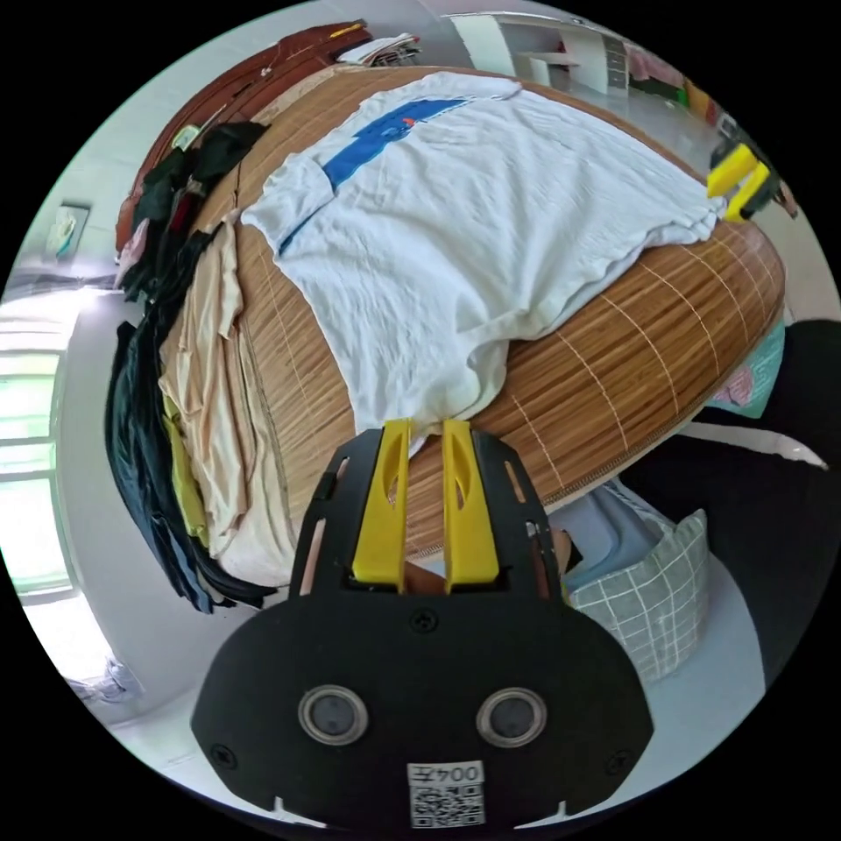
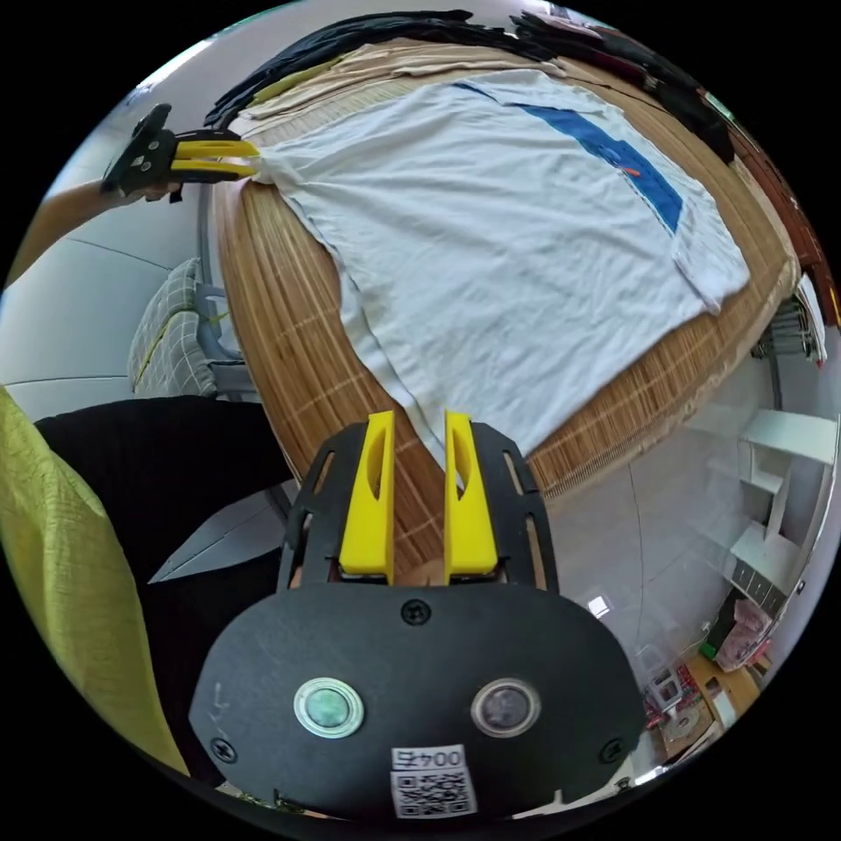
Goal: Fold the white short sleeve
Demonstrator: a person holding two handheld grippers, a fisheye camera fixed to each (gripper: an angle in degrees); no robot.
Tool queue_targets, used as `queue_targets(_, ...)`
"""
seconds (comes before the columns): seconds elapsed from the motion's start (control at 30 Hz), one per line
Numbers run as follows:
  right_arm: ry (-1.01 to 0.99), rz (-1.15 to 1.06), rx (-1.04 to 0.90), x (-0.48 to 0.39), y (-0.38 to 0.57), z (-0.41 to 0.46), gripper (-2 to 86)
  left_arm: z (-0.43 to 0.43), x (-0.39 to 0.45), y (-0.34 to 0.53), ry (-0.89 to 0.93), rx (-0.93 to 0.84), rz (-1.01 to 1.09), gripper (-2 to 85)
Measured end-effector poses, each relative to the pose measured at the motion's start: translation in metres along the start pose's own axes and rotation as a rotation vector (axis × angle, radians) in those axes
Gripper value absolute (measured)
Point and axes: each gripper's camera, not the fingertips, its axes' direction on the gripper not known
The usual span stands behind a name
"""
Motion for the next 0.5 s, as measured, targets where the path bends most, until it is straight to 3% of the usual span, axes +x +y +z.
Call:
queue_targets(0.13, 0.055, -0.082, -0.045, -0.008, -0.006, 0.005, 8.8, 0.001, 0.003, -0.011, -0.020, -0.024, 0.043, 3.2)
queue_targets(0.27, -0.014, -0.154, -0.074, -0.008, -0.025, 0.001, 5.3, -0.002, 0.014, -0.019, -0.094, -0.040, 0.148, 2.5)
queue_targets(0.4, 0.120, -0.267, -0.149, 0.004, -0.025, -0.016, 1.1, -0.006, 0.001, -0.028, -0.065, -0.054, 0.165, 2.3)
queue_targets(0.5, 0.062, -0.216, -0.129, 0.030, -0.012, -0.036, 1.2, -0.008, -0.013, -0.035, -0.008, -0.060, 0.152, 2.3)
